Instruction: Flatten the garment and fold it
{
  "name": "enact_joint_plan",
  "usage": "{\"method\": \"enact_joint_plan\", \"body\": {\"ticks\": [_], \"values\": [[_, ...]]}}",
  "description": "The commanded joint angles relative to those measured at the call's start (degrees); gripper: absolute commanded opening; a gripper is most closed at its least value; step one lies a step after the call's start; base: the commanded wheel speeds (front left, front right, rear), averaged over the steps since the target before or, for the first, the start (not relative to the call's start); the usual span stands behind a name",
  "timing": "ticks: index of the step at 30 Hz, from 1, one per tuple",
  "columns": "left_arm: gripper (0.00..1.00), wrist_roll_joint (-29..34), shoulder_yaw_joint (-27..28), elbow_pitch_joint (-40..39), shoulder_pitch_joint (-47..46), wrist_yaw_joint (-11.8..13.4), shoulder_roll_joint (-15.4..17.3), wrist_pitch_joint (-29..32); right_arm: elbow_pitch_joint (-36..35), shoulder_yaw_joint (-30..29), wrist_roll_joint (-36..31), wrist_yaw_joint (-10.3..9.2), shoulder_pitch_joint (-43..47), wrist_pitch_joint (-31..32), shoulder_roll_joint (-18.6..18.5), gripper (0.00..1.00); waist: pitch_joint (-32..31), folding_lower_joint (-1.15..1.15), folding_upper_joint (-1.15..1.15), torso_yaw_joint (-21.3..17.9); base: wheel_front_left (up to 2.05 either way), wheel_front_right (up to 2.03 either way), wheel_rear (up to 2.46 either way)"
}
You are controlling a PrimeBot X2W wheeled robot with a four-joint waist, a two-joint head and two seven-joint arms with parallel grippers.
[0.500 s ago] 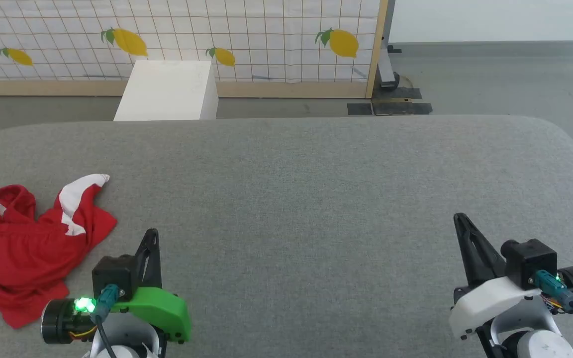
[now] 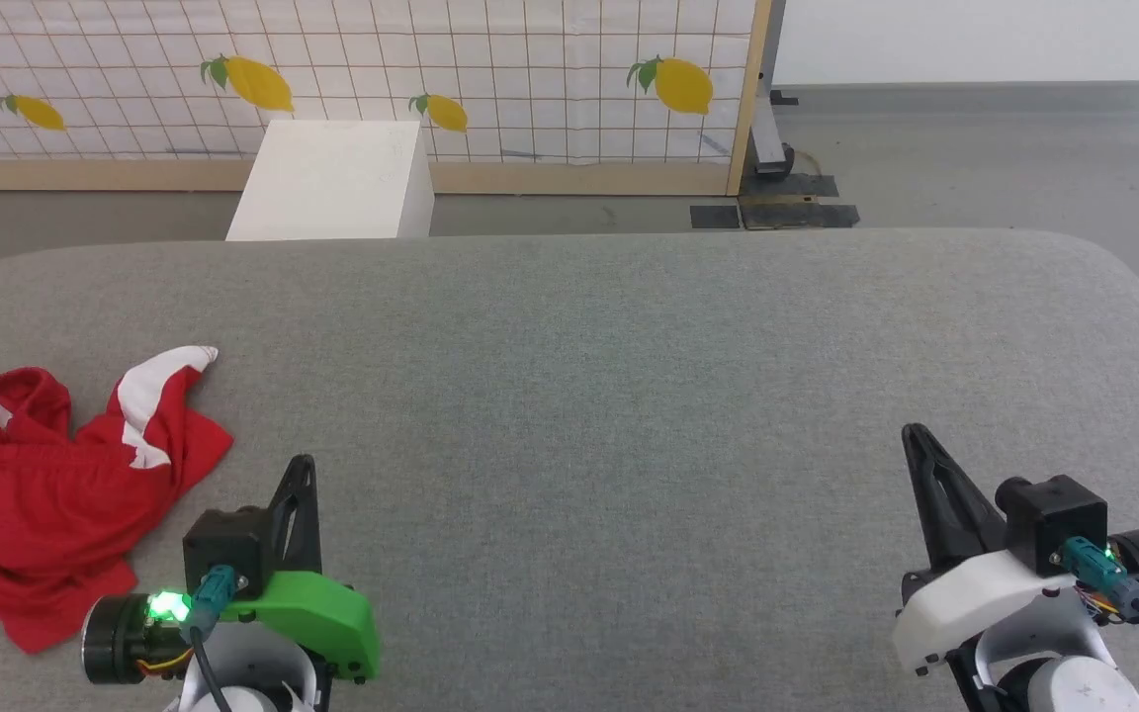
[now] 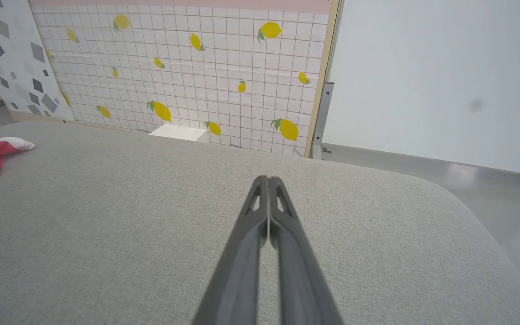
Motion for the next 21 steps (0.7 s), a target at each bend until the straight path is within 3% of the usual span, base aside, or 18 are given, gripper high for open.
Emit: {"method": "enact_joint_plan", "body": {"ticks": [1,5,6,21], "values": [[0.0,0.59,0.03,0.15,-0.23,0.41,-0.28,0.08,-0.02,-0.08,-0.37,-0.08,0.52,-0.41,-0.01,0.0,0.0,0.0,0.53,0.0,0.0,0.0,0.0],[0.0,0.59,0.03,0.15,-0.23,0.41,-0.28,0.08,-0.02,-0.08,-0.37,-0.08,0.52,-0.41,-0.01,0.0,0.0,0.0,0.53,0.0,0.0,0.0,0.0],[1.0,0.0,-0.02,0.0,0.0,0.0,0.0,0.0,0.0,0.0,0.0,0.0,0.0,0.0,0.0,1.0,0.0,0.0,0.0,0.0,0.0,0.0,0.0],[1.0,-1.0,-0.04,0.72,0.35,0.02,-0.02,-1.46,1.46,-0.56,2.36,-0.01,0.72,-1.44,0.0,1.0,0.01,0.0,0.05,0.14,0.0,0.0,0.0]]}}
